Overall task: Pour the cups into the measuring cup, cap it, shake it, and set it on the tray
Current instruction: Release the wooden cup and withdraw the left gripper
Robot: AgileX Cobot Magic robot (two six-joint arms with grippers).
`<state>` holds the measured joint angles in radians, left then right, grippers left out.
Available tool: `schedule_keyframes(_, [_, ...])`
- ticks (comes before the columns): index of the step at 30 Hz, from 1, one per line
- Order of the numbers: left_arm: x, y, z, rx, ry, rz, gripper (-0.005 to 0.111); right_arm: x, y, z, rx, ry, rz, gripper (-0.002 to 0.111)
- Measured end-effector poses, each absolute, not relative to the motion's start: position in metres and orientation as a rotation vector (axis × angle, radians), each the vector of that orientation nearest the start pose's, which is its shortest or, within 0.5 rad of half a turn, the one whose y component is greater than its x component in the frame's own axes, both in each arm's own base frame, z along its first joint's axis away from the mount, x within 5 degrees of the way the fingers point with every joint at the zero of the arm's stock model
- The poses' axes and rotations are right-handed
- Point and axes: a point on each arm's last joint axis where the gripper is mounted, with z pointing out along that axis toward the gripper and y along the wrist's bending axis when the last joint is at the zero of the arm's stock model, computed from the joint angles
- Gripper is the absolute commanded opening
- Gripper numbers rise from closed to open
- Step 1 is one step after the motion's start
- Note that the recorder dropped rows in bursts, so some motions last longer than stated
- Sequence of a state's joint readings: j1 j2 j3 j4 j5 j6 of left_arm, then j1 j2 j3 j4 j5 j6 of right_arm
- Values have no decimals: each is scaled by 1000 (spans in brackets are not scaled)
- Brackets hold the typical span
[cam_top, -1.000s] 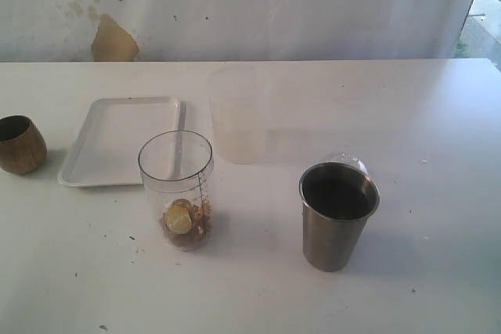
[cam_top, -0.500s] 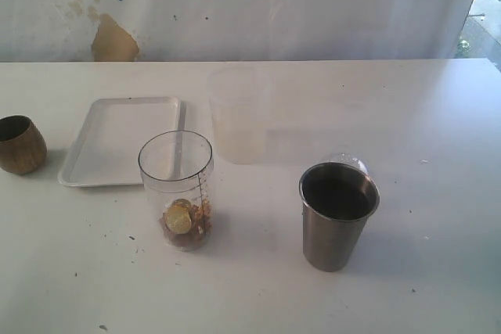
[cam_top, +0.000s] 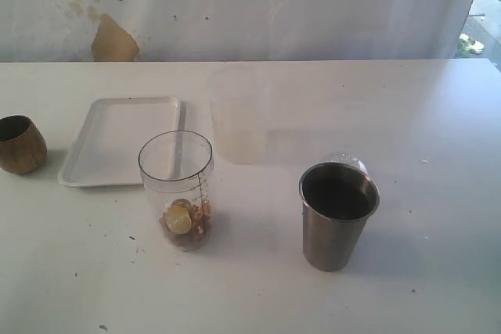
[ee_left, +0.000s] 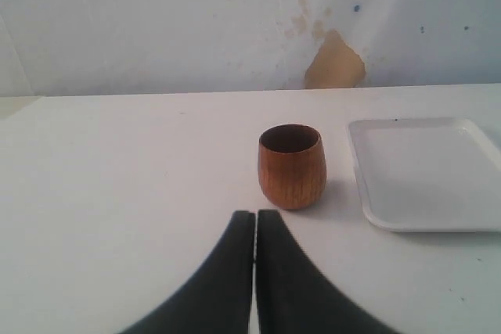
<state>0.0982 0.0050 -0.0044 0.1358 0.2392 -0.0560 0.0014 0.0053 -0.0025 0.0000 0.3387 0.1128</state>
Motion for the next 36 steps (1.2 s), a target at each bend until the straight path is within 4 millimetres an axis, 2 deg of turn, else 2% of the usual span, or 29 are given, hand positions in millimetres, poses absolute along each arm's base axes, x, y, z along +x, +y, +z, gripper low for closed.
schedule_keyframes(29, [55, 8, 193, -37, 1723, 161, 1, 54, 0, 183, 139, 1821, 110, 0])
schedule_keyframes(36, [55, 8, 193, -37, 1723, 161, 1, 56, 0, 194, 122, 1699, 105, 0])
